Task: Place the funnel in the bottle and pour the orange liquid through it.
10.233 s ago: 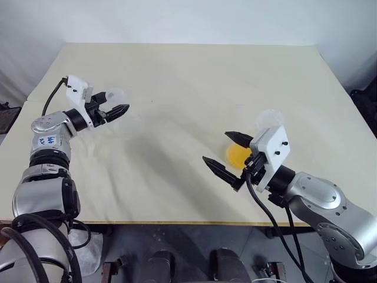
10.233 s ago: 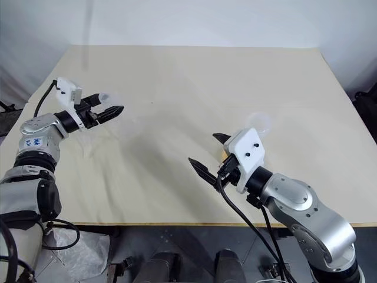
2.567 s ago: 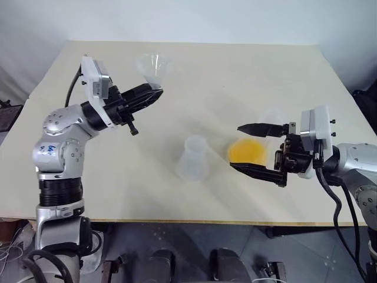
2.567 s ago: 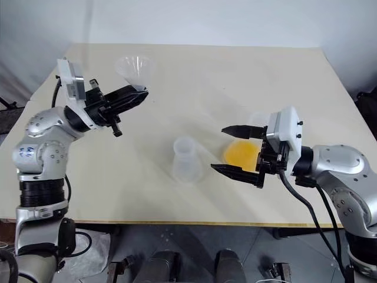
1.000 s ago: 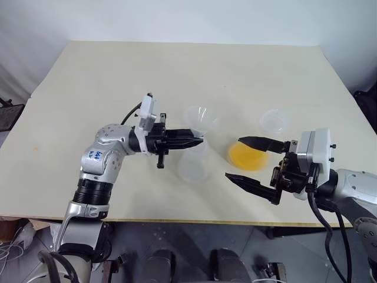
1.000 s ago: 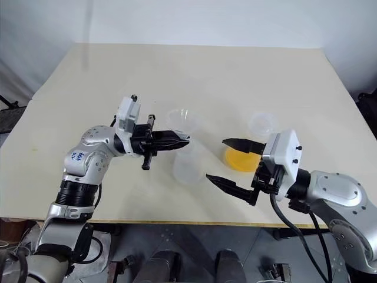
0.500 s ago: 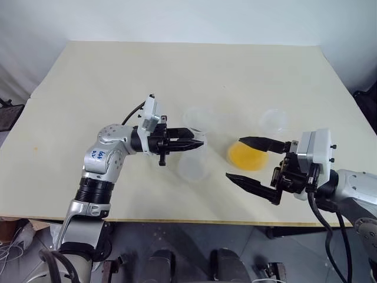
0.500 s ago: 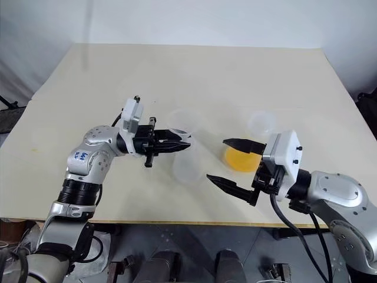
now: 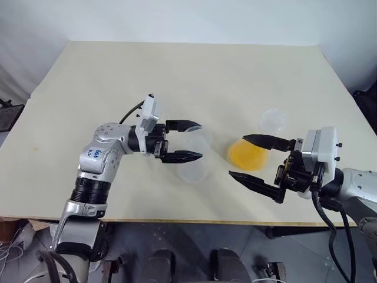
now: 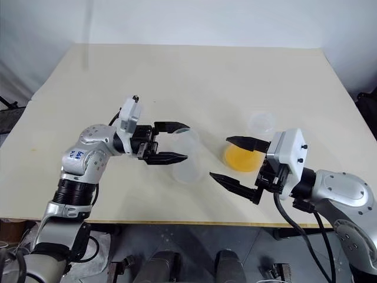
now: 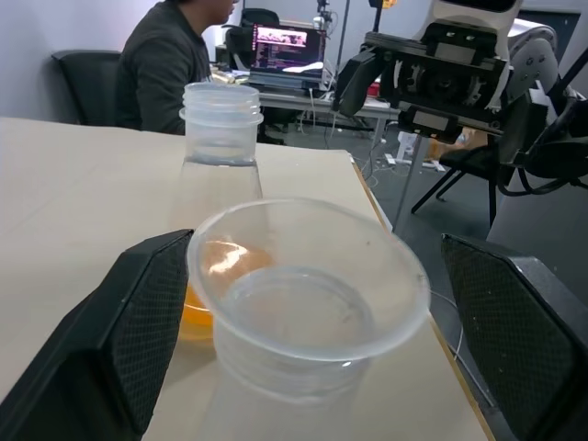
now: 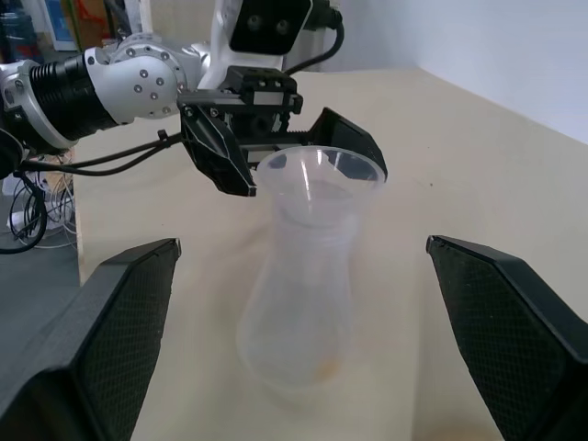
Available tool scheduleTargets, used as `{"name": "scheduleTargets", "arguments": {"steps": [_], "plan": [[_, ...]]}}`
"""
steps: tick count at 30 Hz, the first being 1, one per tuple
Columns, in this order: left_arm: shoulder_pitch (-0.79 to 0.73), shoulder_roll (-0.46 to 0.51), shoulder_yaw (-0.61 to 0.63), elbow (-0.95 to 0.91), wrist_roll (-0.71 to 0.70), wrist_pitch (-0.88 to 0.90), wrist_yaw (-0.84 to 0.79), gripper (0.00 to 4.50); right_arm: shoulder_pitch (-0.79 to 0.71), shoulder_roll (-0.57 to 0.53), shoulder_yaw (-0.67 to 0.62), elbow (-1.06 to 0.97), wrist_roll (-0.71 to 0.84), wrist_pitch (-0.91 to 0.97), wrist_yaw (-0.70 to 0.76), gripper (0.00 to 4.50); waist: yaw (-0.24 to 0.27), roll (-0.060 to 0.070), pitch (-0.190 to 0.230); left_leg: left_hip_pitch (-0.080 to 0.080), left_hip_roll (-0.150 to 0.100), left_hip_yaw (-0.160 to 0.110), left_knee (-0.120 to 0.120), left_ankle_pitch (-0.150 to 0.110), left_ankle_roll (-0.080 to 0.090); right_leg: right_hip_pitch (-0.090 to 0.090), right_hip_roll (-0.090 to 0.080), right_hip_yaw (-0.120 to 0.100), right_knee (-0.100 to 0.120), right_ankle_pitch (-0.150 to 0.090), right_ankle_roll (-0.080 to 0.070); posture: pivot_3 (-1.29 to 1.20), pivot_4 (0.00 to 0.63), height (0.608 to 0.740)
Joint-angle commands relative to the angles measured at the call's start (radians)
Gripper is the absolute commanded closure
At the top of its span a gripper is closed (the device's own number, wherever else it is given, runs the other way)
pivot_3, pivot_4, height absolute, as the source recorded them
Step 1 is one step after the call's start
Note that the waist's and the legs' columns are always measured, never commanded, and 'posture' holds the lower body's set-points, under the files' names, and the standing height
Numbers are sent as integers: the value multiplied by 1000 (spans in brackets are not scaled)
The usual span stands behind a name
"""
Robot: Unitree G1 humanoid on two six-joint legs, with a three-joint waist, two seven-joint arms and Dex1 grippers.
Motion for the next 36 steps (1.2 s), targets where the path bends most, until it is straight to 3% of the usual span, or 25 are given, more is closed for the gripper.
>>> {"name": "scheduleTargets", "arguments": {"steps": [1, 9, 22, 28, 36], "plan": [[5, 19, 15, -47, -25, 10, -13, 12, -5, -16, -29, -13, 7, -21, 8, 0, 0, 0, 0, 0, 0, 0, 0, 0, 0, 0, 0, 0, 0, 0, 0, 0, 150, 740], [24, 146, 58, -21, -23, -7, -101, 12, 2, -35, -51, 3, 8, -18, 29, 0, -2, 0, 0, 0, 1, 0, 0, 0, 0, 0, 0, 0, 0, 0, 0, 0, 150, 740], [144, 251, 176, 0, -43, -95, -144, 12, 78, -66, -150, 6, 12, -3, 29, 0, -1, 0, 0, 0, 1, 0, 0, 0, 0, 0, 0, 0, 0, 0, 0, 0, 150, 740], [272, 269, 278, -69, -102, -103, -135, 12, 282, -51, -346, -43, 19, 28, 9, 0, 1, 0, 0, 0, 1, -1, -1, 0, 1, 0, 0, 1, 0, 0, 0, 0, 150, 740], [303, 235, 289, -129, -146, -100, -112, 12, 516, 17, -545, -84, 32, 40, -15, 0, 9, 1, 0, 1, 0, 0, 1, 0, 1, 3, 0, 1, 0, 0, 0, 0, 150, 740]]}}
